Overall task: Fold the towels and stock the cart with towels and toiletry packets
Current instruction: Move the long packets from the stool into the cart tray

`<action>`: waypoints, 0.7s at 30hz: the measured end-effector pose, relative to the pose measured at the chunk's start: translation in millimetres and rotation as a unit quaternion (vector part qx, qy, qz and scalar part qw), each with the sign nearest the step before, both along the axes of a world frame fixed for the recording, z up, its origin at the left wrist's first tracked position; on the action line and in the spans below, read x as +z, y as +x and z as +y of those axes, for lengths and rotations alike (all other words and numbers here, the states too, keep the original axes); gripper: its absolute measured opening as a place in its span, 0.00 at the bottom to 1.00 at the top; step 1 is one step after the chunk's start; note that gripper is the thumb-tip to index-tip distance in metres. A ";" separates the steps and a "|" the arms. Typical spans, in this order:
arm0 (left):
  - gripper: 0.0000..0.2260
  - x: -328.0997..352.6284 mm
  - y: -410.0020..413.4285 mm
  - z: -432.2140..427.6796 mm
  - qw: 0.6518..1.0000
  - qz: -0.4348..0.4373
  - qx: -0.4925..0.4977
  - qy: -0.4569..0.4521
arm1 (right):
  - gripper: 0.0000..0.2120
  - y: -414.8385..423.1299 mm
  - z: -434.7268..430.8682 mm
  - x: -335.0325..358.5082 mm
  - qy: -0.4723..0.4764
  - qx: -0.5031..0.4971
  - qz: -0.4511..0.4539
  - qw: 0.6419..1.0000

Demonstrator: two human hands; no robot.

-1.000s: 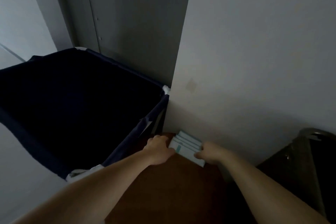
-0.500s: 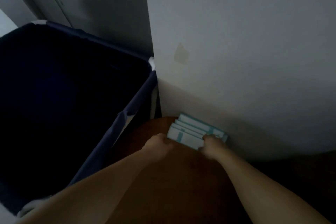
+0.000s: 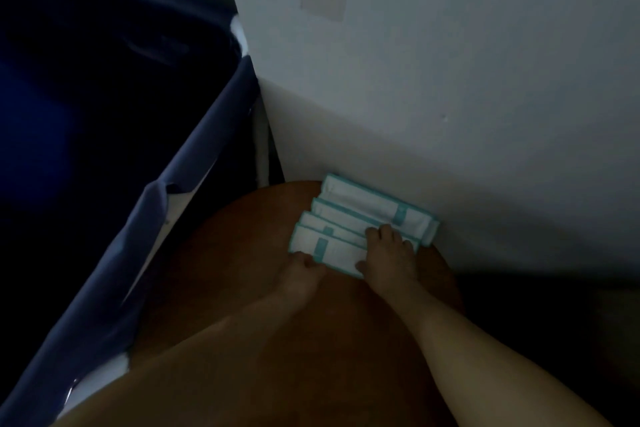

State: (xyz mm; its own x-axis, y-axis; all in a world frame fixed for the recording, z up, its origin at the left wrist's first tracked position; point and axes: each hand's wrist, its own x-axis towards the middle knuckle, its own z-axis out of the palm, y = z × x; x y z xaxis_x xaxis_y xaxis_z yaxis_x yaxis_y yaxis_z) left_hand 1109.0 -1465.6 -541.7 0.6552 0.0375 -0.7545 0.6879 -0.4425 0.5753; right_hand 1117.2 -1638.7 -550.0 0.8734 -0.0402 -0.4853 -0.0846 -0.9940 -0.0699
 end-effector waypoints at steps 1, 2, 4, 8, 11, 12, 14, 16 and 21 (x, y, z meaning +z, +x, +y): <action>0.11 -3.0 -2.4 0.9 1.000 -0.001 0.005 -0.008 | 0.29 -2.1 0.6 -3.0 0.010 -0.007 0.001 1.000; 0.10 -4.1 -4.8 1.6 1.000 -0.002 0.008 -0.013 | 0.29 -3.9 0.9 -4.9 0.019 -0.010 0.000 1.000; 0.09 -5.4 -8.9 3.6 1.000 -0.001 0.013 -0.017 | 0.29 -6.8 1.6 -6.7 0.033 -0.010 0.003 0.999; 0.08 -2.3 -12.8 6.0 1.000 0.006 0.020 -0.012 | 0.25 -9.5 4.1 -6.3 0.098 -0.042 0.027 0.994; 0.11 1.3 -12.2 10.9 0.999 0.026 0.026 -0.013 | 0.21 -10.8 9.6 -0.9 0.229 -0.131 0.061 0.963; 0.12 3.3 -11.3 11.8 0.998 0.032 0.045 -0.023 | 0.19 -11.9 12.9 0.7 0.285 -0.163 0.073 0.942; 0.10 9.0 -11.6 12.3 0.990 0.066 0.108 -0.070 | 0.14 -16.9 21.2 4.9 0.402 -0.249 0.084 0.877; 0.07 15.2 -11.8 13.9 0.974 0.097 0.162 -0.123 | 0.09 -21.5 29.5 9.5 0.479 -0.320 0.099 0.811; 0.07 36.1 -10.0 27.6 0.973 0.037 0.168 -0.154 | 0.06 -29.4 42.0 26.5 0.521 -0.355 0.069 0.773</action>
